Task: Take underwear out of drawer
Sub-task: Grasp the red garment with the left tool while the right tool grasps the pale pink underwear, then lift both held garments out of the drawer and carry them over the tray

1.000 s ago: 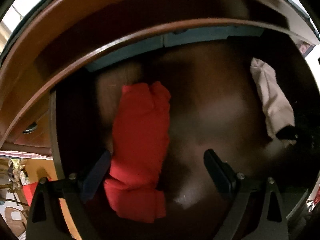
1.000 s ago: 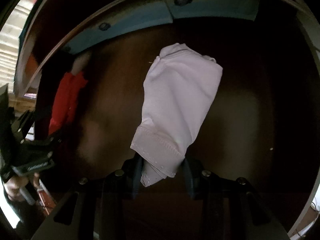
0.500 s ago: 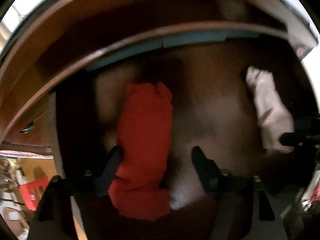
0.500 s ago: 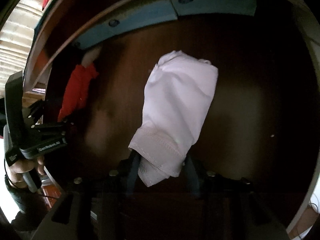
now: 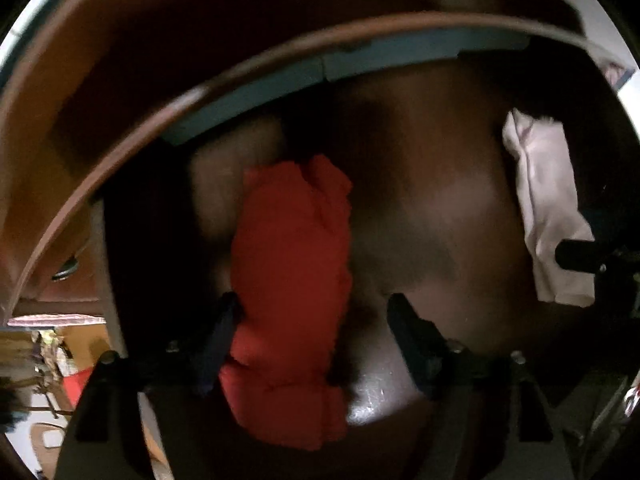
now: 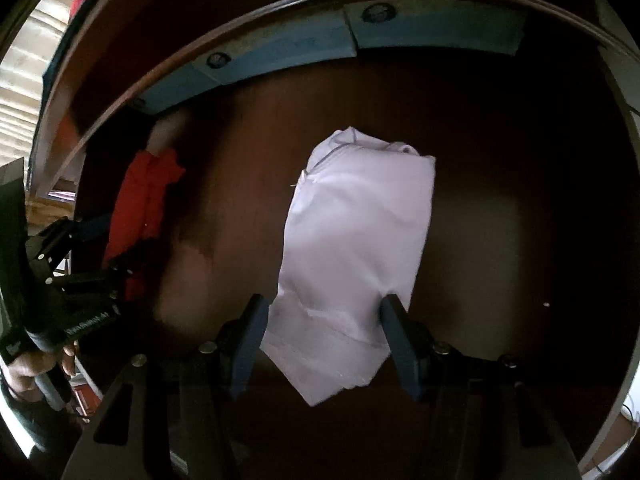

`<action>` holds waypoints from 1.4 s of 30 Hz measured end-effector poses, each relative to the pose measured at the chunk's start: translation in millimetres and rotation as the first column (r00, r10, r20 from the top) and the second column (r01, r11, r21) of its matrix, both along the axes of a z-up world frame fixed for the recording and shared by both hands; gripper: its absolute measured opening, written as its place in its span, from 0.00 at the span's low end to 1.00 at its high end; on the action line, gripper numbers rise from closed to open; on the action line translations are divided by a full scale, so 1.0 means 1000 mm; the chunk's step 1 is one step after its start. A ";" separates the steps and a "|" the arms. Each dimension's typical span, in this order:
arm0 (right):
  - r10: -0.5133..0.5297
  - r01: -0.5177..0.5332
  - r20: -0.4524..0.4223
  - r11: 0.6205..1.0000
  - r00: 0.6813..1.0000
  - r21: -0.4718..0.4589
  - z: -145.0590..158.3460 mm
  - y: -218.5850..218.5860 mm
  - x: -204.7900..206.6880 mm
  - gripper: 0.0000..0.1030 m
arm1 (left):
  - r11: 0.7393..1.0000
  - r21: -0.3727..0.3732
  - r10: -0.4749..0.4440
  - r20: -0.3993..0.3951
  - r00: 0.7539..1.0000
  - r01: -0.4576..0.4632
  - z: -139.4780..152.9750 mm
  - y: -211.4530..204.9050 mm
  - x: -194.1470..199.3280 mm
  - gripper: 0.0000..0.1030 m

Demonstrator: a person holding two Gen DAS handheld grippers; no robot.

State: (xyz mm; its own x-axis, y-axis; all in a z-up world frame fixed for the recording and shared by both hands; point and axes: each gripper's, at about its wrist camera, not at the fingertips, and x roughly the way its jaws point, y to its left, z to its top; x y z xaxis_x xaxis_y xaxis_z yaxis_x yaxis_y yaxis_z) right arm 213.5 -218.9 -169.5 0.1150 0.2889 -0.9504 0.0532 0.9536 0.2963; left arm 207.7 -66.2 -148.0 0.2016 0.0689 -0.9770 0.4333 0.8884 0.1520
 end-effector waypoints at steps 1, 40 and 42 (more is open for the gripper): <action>0.009 -0.009 0.002 1.000 1.000 -0.008 -0.001 0.003 0.001 0.59 | 1.000 0.013 -0.009 -0.007 1.000 0.009 -0.002 -0.003 0.000 0.84; -0.038 0.033 0.027 0.986 0.999 0.164 0.010 0.003 0.007 0.30 | 0.979 -0.171 -0.113 -0.016 0.993 0.108 0.008 -0.038 -0.082 0.39; -0.053 0.042 0.050 0.981 0.997 0.192 0.018 0.003 0.001 0.30 | 0.977 -0.185 -0.112 -0.005 0.994 0.109 0.014 -0.040 -0.091 0.39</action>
